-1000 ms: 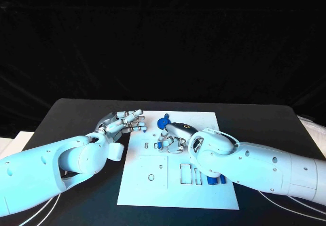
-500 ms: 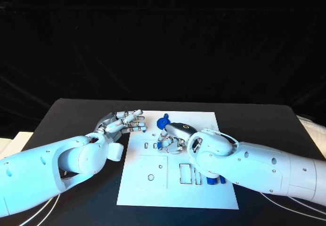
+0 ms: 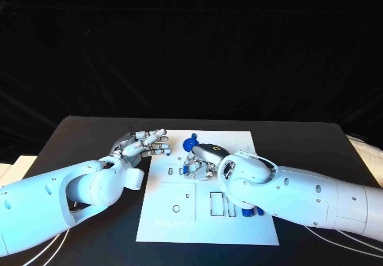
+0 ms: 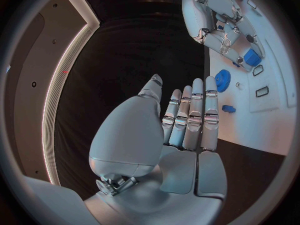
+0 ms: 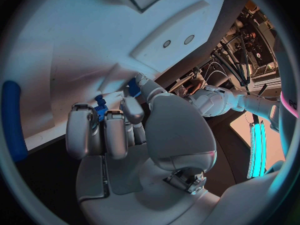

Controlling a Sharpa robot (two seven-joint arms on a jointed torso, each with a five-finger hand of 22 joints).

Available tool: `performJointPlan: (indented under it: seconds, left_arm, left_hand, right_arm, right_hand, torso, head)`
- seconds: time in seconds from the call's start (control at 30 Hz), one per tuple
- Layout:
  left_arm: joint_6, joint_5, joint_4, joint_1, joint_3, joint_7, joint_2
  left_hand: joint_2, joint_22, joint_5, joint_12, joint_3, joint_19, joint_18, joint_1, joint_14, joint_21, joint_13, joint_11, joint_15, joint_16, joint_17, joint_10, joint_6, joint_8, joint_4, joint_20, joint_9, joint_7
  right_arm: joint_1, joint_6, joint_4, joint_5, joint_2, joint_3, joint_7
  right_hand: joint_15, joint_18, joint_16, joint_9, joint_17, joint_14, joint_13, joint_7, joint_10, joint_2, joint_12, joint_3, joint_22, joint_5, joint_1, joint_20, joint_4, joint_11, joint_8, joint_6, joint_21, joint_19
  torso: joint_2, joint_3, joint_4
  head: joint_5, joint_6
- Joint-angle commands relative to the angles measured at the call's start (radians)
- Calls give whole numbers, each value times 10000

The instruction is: Assemble the parts on the task board

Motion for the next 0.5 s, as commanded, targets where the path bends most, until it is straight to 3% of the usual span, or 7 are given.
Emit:
performJointPlan:
  seconds: [0.03,0.5]
  left_arm:
    - [196,-58,27,11,9,25,8]
    - [221,-58,10,11,9,-3,3]
  left_hand:
    - [67,-15,57,-50,19,44,183,4,-18,-47,-7,10,34,-58,9,-61,-35,-64,-61,7,-7,7]
    - [67,-17,56,-55,13,45,183,-1,-19,-49,-8,12,35,-61,12,-64,-38,-69,-65,8,-7,8]
  right_arm:
    - [-49,121,-19,-144,12,-33,-236]
    - [-55,21,48,-120,18,-34,-144]
  right_hand:
    - [86,60,-77,-30,477,608,-124,37,-133,-68,-163,31,-65,25,-105,21,51,41,-85,-132,-76,-93]
    - [205,112,-229,-87,308,567,-610,165,-512,-452,-744,-234,-325,63,-410,140,200,174,-240,-574,-232,-231]
  torso:
    - [0,0,-2]
    - [1,11,-10]
  head:
    - [-13,12]
    - [16,-2]
